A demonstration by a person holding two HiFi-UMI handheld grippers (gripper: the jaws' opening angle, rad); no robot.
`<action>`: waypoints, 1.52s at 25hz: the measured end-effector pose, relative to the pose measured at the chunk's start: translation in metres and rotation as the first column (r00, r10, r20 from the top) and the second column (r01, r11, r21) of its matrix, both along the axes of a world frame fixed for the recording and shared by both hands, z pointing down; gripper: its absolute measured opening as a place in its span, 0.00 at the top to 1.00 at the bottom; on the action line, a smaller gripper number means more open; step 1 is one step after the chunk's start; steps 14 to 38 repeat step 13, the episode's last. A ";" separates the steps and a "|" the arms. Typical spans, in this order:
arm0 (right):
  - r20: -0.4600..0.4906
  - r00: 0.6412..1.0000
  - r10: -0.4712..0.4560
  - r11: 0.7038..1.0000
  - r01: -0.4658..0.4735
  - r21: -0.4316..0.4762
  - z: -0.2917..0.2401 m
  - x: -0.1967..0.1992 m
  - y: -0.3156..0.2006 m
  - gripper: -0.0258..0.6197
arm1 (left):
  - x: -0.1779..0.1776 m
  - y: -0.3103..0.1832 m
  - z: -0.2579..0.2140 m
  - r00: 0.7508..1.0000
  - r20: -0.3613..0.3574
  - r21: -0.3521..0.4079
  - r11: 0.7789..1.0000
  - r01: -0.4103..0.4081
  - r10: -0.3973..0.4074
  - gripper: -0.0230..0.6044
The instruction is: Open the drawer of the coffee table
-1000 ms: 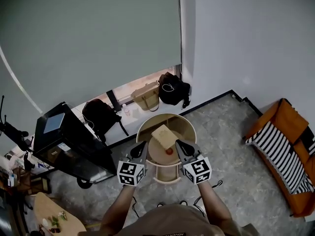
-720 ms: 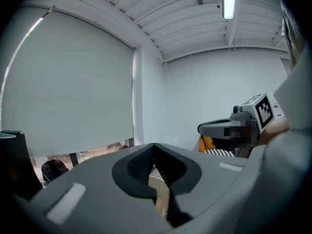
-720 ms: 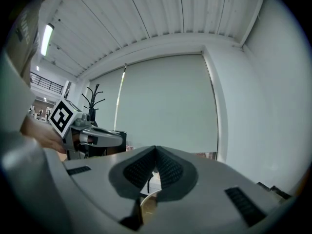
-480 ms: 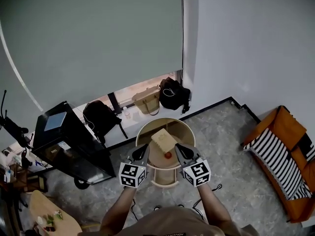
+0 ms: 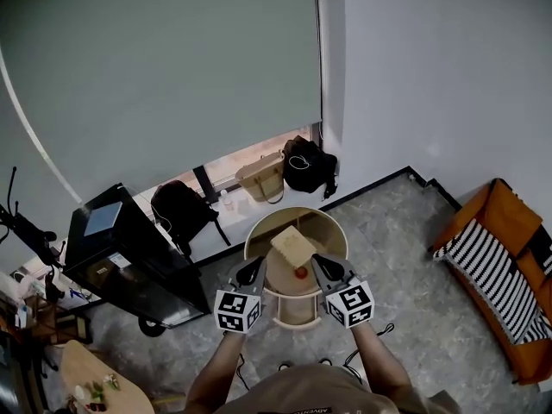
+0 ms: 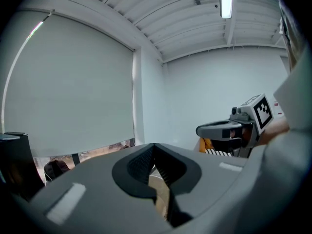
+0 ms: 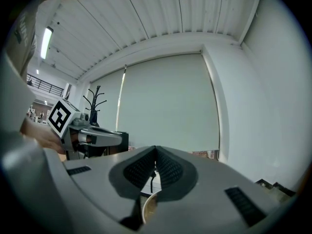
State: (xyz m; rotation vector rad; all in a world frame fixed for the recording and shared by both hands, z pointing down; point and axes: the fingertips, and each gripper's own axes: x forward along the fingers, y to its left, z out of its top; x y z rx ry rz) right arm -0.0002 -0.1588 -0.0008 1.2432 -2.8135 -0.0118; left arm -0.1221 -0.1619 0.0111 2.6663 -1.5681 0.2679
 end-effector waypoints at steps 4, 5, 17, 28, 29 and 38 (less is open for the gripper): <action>0.000 1.000 0.004 1.000 -0.004 0.005 -0.003 0.004 -0.003 0.95 | 0.001 -0.003 -0.002 1.000 -0.010 0.000 1.000 0.004 -0.004 0.95; -0.002 1.000 0.004 1.000 -0.004 0.010 -0.005 0.004 -0.004 0.95 | 0.002 -0.003 -0.002 1.000 -0.010 0.000 1.000 0.001 -0.001 0.95; -0.026 0.999 -0.019 1.000 0.018 -0.013 -0.001 -0.002 -0.001 0.95 | -0.002 -0.005 0.006 1.000 -0.022 -0.026 1.000 0.011 -0.011 0.95; -0.026 0.999 -0.019 1.000 0.018 -0.013 -0.001 -0.002 -0.001 0.95 | -0.002 -0.005 0.006 1.000 -0.022 -0.026 1.000 0.011 -0.011 0.95; -0.026 0.999 -0.019 1.000 0.018 -0.013 -0.001 -0.002 -0.001 0.95 | -0.002 -0.005 0.006 1.000 -0.022 -0.026 1.000 0.011 -0.011 0.95; -0.026 0.999 -0.019 1.000 0.018 -0.013 -0.001 -0.002 -0.001 0.95 | -0.002 -0.005 0.006 1.000 -0.022 -0.026 1.000 0.011 -0.011 0.95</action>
